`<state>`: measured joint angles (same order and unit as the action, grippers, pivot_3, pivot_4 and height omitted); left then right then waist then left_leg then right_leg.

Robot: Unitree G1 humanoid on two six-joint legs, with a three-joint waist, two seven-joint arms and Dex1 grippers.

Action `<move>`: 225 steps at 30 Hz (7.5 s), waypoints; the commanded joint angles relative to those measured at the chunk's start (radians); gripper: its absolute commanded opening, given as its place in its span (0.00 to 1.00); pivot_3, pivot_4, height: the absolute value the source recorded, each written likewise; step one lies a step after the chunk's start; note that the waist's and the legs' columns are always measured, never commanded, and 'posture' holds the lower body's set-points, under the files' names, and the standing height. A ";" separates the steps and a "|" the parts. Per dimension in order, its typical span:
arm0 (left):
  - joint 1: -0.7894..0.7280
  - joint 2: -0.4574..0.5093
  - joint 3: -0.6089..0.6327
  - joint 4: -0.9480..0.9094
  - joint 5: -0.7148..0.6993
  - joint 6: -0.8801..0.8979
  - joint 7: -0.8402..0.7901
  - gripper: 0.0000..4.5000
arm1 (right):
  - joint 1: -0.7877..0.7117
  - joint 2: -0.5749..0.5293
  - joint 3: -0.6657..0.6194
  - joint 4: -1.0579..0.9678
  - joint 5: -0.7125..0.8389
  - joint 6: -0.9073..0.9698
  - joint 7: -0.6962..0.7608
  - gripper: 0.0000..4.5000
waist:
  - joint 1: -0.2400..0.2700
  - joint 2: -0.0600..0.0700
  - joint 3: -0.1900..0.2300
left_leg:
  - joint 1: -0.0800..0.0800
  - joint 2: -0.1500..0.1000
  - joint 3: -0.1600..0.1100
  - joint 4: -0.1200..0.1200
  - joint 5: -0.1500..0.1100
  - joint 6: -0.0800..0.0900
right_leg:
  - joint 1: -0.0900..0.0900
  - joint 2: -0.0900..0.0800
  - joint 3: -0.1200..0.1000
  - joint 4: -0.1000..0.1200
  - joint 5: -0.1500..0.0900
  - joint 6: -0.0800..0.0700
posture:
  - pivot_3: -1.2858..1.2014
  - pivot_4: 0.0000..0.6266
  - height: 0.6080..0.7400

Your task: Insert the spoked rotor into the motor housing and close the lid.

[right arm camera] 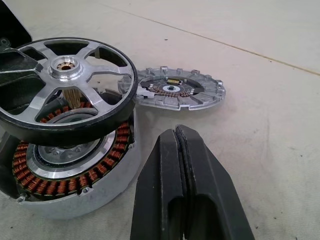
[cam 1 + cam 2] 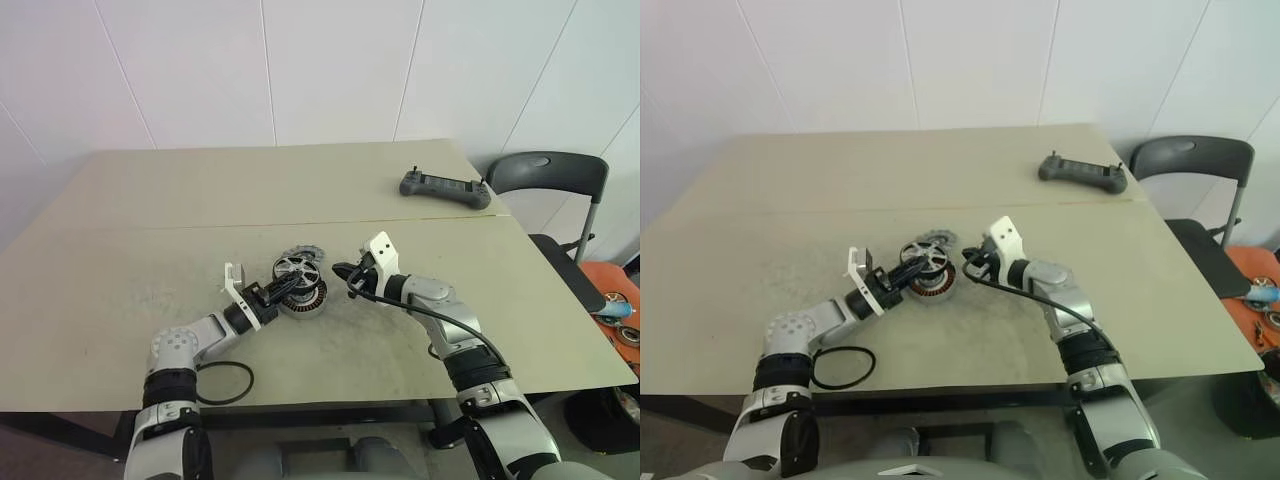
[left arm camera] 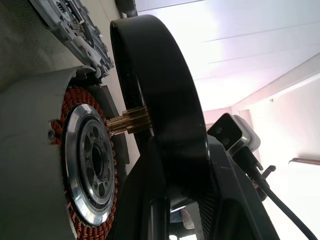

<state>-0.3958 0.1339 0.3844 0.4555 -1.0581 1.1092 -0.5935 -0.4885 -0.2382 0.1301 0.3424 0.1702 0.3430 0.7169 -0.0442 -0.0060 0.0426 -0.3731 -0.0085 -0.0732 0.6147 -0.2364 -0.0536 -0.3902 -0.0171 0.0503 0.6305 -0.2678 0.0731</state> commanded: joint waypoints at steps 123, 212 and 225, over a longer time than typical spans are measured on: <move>0.042 0.053 0.060 -0.090 -0.020 0.334 0.084 0.67 | -0.011 0.015 -0.017 0.002 -0.009 -0.054 -0.085 0.00 | -0.023 0.000 0.001 | 0.004 0.000 -0.005 0.001 0.000 0.000 | 0.002 0.004 0.002 0.000 0.001 -0.004 | 0.52 0.00 1.00; 0.068 0.205 -0.585 -0.402 0.711 -0.415 -0.170 0.01 | -0.006 0.043 -0.010 0.003 -0.027 -0.064 -0.087 0.00 | 0.000 0.004 0.004 | 0.008 -0.001 -0.001 0.001 -0.002 0.004 | 0.002 0.007 0.010 0.002 0.003 -0.002 | 0.52 0.00 1.00; 0.117 0.229 -0.409 -0.321 0.699 -0.859 -0.198 0.01 | -0.017 0.002 -0.026 -0.082 0.033 -0.033 0.009 0.00 | -0.004 0.004 0.004 | 0.017 0.000 0.000 0.001 -0.002 0.004 | 0.008 0.007 0.012 0.002 0.001 -0.004 | 0.52 0.00 1.00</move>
<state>-0.2763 0.3420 -0.1017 0.1406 -0.3209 0.2892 -0.7714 -0.4802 -0.2293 0.1095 0.3450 0.1646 0.3032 0.6807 -0.0486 -0.0021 0.0471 -0.3572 -0.0081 -0.0726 0.6154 -0.2387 -0.0496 -0.3829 -0.0096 0.0619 0.6332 -0.2664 0.0687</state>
